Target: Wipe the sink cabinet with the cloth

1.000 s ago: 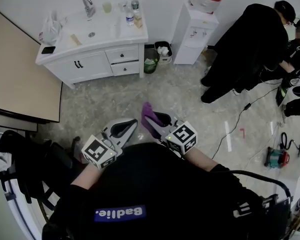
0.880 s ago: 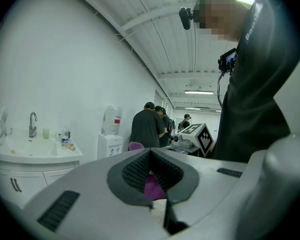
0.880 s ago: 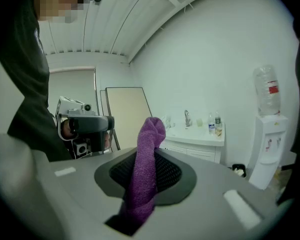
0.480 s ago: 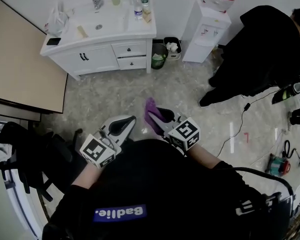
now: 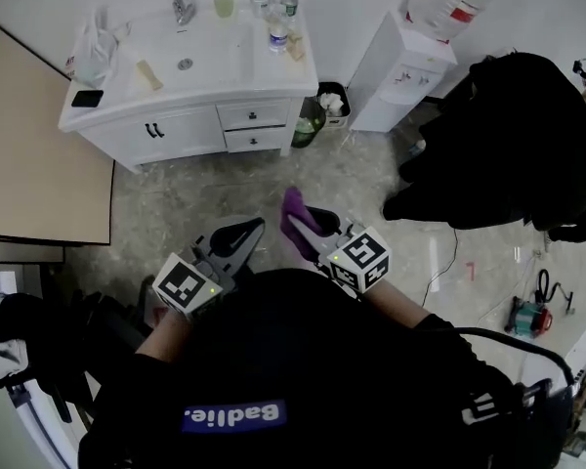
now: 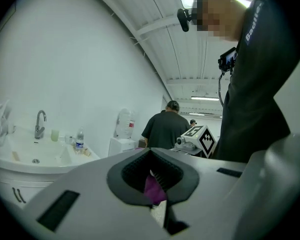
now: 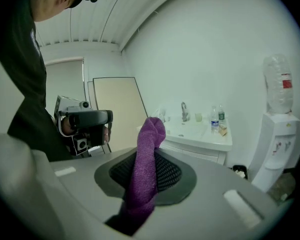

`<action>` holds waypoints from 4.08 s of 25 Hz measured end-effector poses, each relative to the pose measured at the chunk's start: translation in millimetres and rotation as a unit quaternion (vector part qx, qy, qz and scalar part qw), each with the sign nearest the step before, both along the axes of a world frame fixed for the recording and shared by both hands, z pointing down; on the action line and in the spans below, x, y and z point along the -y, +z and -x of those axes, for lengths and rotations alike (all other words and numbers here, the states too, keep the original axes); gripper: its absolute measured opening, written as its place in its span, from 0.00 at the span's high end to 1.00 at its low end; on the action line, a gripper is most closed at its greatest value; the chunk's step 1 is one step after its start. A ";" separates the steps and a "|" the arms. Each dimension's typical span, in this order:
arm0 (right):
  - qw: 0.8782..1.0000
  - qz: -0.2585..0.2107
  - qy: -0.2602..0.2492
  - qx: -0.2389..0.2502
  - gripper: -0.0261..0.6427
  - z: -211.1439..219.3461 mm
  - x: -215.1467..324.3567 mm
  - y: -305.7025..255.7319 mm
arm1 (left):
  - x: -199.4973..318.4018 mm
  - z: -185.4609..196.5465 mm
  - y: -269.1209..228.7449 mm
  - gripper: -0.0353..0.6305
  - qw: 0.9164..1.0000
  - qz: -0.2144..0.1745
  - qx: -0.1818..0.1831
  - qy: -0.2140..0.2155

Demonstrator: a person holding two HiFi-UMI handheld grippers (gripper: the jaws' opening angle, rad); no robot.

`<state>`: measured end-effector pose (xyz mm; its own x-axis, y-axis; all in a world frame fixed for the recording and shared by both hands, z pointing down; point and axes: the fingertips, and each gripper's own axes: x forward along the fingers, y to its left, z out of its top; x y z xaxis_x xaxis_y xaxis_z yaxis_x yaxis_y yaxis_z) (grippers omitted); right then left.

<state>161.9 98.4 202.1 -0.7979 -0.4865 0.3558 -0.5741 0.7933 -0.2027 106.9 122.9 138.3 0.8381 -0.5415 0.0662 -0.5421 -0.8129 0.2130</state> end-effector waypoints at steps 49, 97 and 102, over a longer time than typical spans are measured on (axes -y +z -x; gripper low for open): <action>0.964 -0.169 -0.011 -0.203 0.85 147.4 353.9 335.5 | 291.6 113.6 396.2 0.96 0.994 0.057 0.004 -0.095; 0.762 -0.386 -0.082 -0.513 0.85 219.7 450.1 591.4 | 359.1 207.2 588.7 0.96 0.986 -0.034 0.004 -0.163; 0.759 -0.353 -0.106 -0.537 0.85 204.3 447.7 631.8 | 370.2 208.0 608.0 0.96 0.987 -0.012 0.005 -0.161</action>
<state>-42.4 -349.3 833.9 -0.3191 -0.7589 0.5676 0.0488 0.5850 0.8096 -101.1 -247.3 746.4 0.6214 -0.7814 0.0581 -0.7753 -0.6025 0.1893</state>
